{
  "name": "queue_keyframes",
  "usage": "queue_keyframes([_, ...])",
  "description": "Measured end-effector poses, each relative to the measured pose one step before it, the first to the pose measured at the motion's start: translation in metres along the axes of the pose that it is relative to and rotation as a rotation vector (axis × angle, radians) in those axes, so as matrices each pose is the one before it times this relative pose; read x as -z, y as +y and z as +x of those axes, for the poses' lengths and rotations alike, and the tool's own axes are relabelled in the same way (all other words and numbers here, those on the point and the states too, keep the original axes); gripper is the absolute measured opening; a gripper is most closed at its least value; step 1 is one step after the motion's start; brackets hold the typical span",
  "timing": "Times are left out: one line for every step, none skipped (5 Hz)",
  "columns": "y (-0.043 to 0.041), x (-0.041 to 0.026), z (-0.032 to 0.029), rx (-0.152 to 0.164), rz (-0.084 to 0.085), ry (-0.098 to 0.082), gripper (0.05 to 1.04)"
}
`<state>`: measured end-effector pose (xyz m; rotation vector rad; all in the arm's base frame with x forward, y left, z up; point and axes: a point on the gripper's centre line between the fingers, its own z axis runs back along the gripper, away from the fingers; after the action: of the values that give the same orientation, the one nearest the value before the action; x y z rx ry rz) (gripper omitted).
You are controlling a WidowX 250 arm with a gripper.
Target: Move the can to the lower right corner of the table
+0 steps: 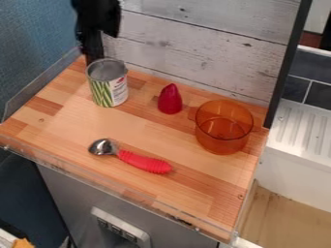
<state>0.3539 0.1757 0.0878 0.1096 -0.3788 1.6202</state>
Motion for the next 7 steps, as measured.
queue_keyframes([-0.00574,0.01208,0.02153,0.0414,0.0287,-0.0273,0.999])
queue_keyframes([-0.00585,0.00993,0.00828,0.0623,0.0261,-0.0002,0.999])
queue_keyframes([-0.00334,0.01568,0.00593,0.0284,0.0237,0.0144,0.999])
queue_keyframes([-0.00221,0.01220,-0.00876,0.0468,0.0118,0.0658,0.999])
queue_keyframes([-0.00077,0.00309,-0.00236,0.0300,-0.0005,0.0272,0.999])
queue_keyframes([0.00054,0.01390,-0.00972,0.0492,0.0161,0.0511,0.999])
queue_keyframes([-0.00280,0.00392,-0.00671,0.0355,-0.0114,0.0425,0.999])
